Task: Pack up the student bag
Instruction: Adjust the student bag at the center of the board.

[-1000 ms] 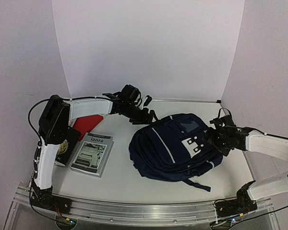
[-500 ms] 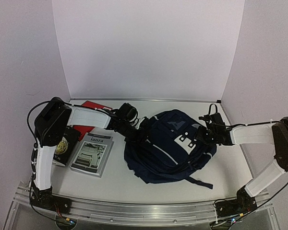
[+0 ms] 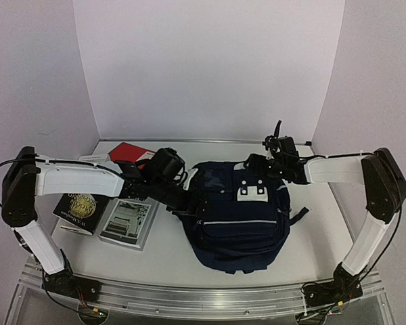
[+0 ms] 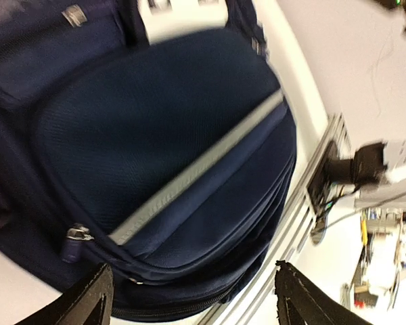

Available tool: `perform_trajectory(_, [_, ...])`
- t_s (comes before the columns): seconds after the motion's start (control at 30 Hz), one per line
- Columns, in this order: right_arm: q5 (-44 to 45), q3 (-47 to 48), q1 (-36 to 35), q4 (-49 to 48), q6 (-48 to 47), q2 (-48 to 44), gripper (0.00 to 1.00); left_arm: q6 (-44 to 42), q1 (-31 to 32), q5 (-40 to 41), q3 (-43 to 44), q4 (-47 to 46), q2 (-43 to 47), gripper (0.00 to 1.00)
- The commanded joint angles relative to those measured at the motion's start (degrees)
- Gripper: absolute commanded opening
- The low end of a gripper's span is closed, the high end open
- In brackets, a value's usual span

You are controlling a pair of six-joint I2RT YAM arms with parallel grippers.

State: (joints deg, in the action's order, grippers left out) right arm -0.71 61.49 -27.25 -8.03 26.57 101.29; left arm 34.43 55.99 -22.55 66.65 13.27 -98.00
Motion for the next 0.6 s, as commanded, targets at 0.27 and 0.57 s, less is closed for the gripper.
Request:
perform_trajectory(0.27, [6.16,-3.61,-10.89,12.28,5.02,-16.10,0.90,-4.13,-6.51,-3.47,-5.87,-8.99,1.88,0.57])
perform_trajectory(0.57, [5.30,-14.95,-10.22,21.50,12.79,-21.76,0.67,-13.91,-4.21,-2.26,-7.48,-5.54,-0.71,0.49])
